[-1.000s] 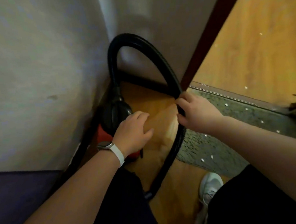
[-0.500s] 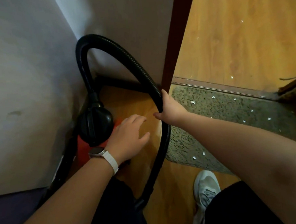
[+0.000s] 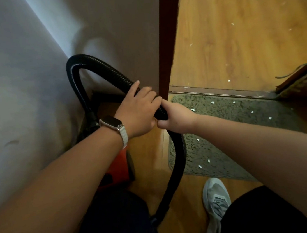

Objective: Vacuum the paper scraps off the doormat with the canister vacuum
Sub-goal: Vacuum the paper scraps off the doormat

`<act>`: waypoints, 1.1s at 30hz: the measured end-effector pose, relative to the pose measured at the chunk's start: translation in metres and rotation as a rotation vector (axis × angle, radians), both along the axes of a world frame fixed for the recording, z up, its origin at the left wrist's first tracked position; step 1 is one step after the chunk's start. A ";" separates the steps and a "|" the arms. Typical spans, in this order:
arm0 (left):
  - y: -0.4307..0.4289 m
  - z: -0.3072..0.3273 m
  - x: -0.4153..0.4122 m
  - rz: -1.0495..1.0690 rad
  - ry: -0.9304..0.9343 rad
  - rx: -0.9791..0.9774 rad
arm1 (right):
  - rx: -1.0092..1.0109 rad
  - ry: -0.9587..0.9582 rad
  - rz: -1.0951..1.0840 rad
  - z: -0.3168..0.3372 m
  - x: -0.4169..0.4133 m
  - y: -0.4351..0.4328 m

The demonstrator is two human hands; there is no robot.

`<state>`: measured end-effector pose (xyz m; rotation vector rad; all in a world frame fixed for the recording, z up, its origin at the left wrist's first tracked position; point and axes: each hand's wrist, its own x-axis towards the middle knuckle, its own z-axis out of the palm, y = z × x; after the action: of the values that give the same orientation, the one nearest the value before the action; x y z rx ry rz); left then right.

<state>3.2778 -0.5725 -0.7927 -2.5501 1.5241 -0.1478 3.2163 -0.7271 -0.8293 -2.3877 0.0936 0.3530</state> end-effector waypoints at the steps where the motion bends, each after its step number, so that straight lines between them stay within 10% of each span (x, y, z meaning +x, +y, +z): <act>1: -0.001 0.004 0.002 -0.027 -0.013 0.013 | 0.011 0.008 -0.008 0.007 -0.007 0.003; 12: 0.062 0.066 0.015 -0.014 0.101 -0.248 | 0.242 0.166 -0.051 0.079 -0.052 0.017; 22: 0.138 0.104 0.020 0.366 0.229 -0.620 | 0.043 0.248 -0.053 0.104 -0.073 -0.041; 33: 0.105 0.093 -0.030 0.361 0.531 -0.034 | -0.304 0.044 -0.082 0.099 -0.057 -0.067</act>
<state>3.2477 -0.4678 -0.6995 -2.9901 1.1552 0.5949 3.1597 -0.7945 -0.7305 -2.6663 0.2833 0.3751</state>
